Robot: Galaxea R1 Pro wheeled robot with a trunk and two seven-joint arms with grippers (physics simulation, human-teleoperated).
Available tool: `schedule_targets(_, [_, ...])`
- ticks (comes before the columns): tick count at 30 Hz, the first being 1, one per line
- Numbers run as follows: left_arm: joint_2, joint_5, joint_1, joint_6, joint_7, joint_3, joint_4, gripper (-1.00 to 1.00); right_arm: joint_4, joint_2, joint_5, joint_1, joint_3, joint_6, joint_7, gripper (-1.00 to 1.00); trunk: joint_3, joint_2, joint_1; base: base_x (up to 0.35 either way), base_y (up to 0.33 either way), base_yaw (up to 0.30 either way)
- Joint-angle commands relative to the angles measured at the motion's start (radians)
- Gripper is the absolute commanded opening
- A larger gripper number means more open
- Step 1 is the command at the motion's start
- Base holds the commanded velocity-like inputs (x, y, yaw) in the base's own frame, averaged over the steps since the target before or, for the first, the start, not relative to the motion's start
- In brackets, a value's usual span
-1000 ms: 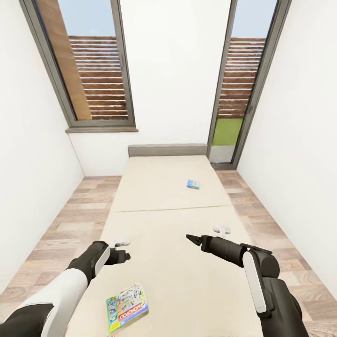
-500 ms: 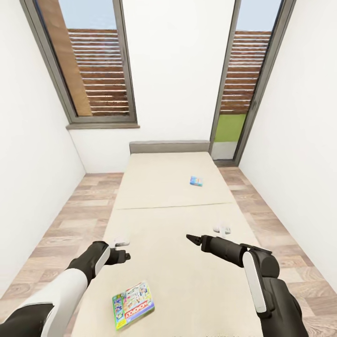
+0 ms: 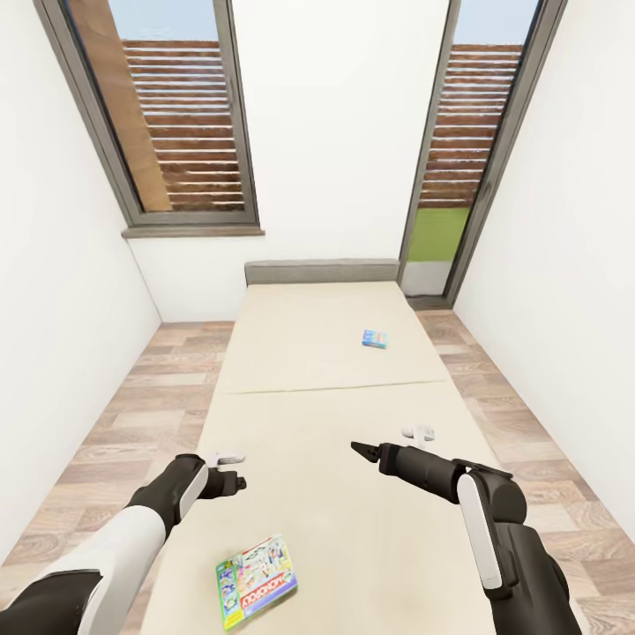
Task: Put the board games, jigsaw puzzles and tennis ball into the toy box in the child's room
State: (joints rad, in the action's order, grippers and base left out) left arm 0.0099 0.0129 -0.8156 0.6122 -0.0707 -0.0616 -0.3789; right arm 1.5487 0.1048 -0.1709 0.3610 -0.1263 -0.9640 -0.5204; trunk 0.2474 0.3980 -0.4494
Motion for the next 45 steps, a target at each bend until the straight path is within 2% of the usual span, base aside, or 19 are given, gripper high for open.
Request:
schedule_targets(1, [0.0, 0.001, -0.001, 0.006, -0.003, -0.005, -0.001, 1.0, 0.001, 0.001, -0.002, 0.001, -0.003, -0.007, -0.003, 1.0, 0.004, 0.002, -0.001, 0.039, 0.028, 0.0])
schedule_targets(45, [-0.005, 0.001, -0.001, 0.006, -0.003, -0.001, 0.0, 1.0, 0.001, 0.001, -0.002, 0.001, -0.003, -0.006, -0.003, 1.0, 0.075, 0.002, -0.001, 0.003, 0.002, 0.0])
